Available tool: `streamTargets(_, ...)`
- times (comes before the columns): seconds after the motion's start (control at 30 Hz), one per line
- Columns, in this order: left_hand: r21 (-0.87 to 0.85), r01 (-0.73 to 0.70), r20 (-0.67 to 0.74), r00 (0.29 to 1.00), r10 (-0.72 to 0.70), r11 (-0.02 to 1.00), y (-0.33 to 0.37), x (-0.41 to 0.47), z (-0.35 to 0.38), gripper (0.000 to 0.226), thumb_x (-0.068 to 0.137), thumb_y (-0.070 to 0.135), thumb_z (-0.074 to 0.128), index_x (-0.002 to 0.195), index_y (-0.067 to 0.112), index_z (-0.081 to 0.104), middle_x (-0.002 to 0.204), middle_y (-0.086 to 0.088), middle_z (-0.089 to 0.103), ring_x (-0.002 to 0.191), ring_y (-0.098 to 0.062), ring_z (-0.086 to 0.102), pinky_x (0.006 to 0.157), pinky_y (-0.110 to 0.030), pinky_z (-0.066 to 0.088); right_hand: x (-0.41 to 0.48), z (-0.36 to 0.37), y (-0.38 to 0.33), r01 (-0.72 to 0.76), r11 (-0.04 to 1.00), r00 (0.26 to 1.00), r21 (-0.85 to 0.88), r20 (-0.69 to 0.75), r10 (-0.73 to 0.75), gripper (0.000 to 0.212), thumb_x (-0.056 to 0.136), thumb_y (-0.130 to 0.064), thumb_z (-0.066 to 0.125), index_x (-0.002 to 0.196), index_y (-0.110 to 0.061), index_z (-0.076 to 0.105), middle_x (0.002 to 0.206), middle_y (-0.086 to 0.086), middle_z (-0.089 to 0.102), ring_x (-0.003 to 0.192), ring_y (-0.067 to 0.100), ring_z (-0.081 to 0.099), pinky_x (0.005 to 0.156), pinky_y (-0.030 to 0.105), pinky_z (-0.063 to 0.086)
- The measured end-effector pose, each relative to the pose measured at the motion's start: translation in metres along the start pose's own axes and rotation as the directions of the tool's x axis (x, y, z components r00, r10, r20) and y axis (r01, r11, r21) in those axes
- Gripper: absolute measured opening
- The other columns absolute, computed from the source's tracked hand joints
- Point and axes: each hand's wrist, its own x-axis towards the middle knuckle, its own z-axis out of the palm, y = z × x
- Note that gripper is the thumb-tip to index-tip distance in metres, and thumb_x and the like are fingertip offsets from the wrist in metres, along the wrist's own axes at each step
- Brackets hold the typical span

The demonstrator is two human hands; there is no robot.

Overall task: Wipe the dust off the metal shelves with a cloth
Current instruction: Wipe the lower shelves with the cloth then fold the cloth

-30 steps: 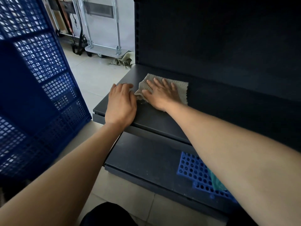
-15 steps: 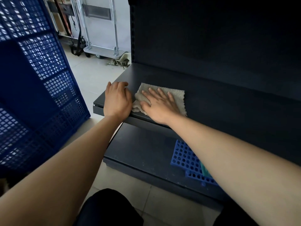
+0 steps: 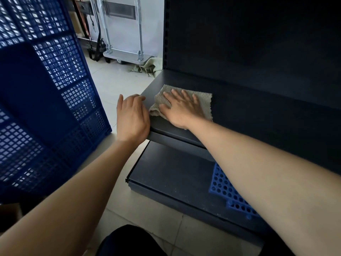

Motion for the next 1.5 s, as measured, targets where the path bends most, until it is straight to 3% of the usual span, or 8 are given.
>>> streamTargets(0.3, 0.04, -0.013, -0.031, 0.999, 0.014, 0.999, -0.003, -0.001, 0.006, 0.035, 0.091, 0.016, 0.032, 0.112, 0.005, 0.056, 0.114, -0.013, 0.061, 0.112, -0.029, 0.052, 0.114, -0.039, 0.009, 0.021, 0.001, -0.011, -0.021, 1.0, 1.0, -0.004, -0.002, 0.021, 0.059, 0.097, -0.058, 0.015, 0.152, -0.036, 0.011, 0.161, -0.007, 0.002, 0.148, 0.021, -0.001, 0.118, 0.045, -0.005)
streamTargets(0.5, 0.06, 0.0, 0.001, 1.0, 0.0, 0.998, -0.002, -0.001, 0.004, 0.05, 0.087, 0.025, 0.019, 0.115, 0.004, 0.055, 0.116, -0.015, 0.06, 0.115, -0.03, 0.051, 0.114, -0.039, 0.007, 0.01, 0.0, -0.012, -0.028, 1.0, 1.0, 0.008, -0.001, 0.028, 0.058, 0.098, -0.056, 0.014, 0.152, -0.035, 0.01, 0.161, -0.007, 0.002, 0.148, 0.02, -0.003, 0.118, 0.043, -0.007)
streamTargets(0.63, 0.07, 0.008, 0.02, 1.0, -0.01, 0.997, 0.0, -0.001, 0.004, 0.045, 0.087, 0.019, 0.024, 0.118, 0.003, 0.053, 0.118, -0.015, 0.059, 0.117, -0.03, 0.049, 0.115, -0.04, 0.007, -0.008, 0.002, -0.009, -0.021, 1.0, 1.0, 0.013, 0.008, 0.021, 0.058, 0.098, -0.056, 0.014, 0.152, -0.036, 0.009, 0.161, -0.009, 0.0, 0.148, 0.019, -0.004, 0.118, 0.042, -0.007)
streamTargets(0.87, -0.039, 0.025, 0.057, 0.998, -0.023, 0.999, 0.005, -0.004, -0.003, 0.046, 0.088, 0.021, 0.025, 0.123, 0.001, 0.048, 0.125, -0.018, 0.053, 0.122, -0.031, 0.042, 0.114, -0.039, 0.009, -0.043, 0.003, 0.005, -0.009, 1.0, 1.0, 0.025, -0.005, 0.009, 0.058, 0.098, -0.056, 0.016, 0.152, -0.037, 0.011, 0.161, -0.011, 0.002, 0.148, 0.016, -0.003, 0.118, 0.042, -0.005)
streamTargets(1.0, -0.113, 0.014, -0.022, 1.0, -0.016, 0.993, -0.011, -0.018, -0.016, 0.04, 0.089, 0.013, 0.028, 0.121, 0.002, 0.049, 0.123, -0.016, 0.053, 0.122, -0.027, 0.042, 0.114, -0.041, 0.003, -0.032, 0.002, -0.004, -0.031, 1.0, 1.0, 0.006, 0.006, 0.031, 0.06, 0.097, -0.058, 0.015, 0.152, -0.036, 0.009, 0.161, -0.01, 0.001, 0.148, 0.017, -0.003, 0.117, 0.043, -0.006)
streamTargets(1.17, -0.149, 0.076, -0.05, 0.995, -0.085, 0.986, -0.035, -0.039, -0.026, 0.033, 0.092, 0.006, 0.032, 0.119, 0.002, 0.051, 0.122, -0.016, 0.054, 0.121, -0.027, 0.043, 0.116, -0.043, 0.007, -0.016, 0.003, -0.021, -0.06, 0.998, 0.998, -0.009, 0.007, 0.06, 0.059, 0.097, -0.056, 0.015, 0.152, -0.035, 0.008, 0.161, -0.008, 0.0, 0.148, 0.02, -0.003, 0.118, 0.045, -0.006)
streamTargets(1.37, -0.144, 0.135, -0.032, 0.989, -0.141, 0.98, -0.054, -0.054, -0.035, 0.033, 0.093, 0.006, 0.03, 0.119, 0.001, 0.05, 0.123, -0.016, 0.053, 0.121, -0.029, 0.042, 0.116, -0.044, 0.008, -0.003, 0.006, -0.052, -0.001, 1.0, 1.0, 0.016, -0.009, 0.001, 0.059, 0.097, -0.054, 0.018, 0.152, -0.034, 0.012, 0.162, -0.006, 0.002, 0.148, 0.022, -0.001, 0.117, 0.045, -0.006)
streamTargets(1.5, -0.13, 0.134, -0.042, 0.989, -0.14, 0.982, -0.055, -0.057, -0.042, 0.032, 0.093, 0.004, 0.031, 0.119, 0.001, 0.05, 0.123, -0.016, 0.053, 0.12, -0.029, 0.042, 0.116, -0.045, 0.01, -0.003, 0.009, -0.079, 0.086, 0.995, 0.996, 0.05, 0.004, -0.086, 0.065, 0.094, -0.065, 0.021, 0.152, -0.036, 0.015, 0.161, -0.006, 0.004, 0.148, 0.023, 0.0, 0.117, 0.044, -0.006)
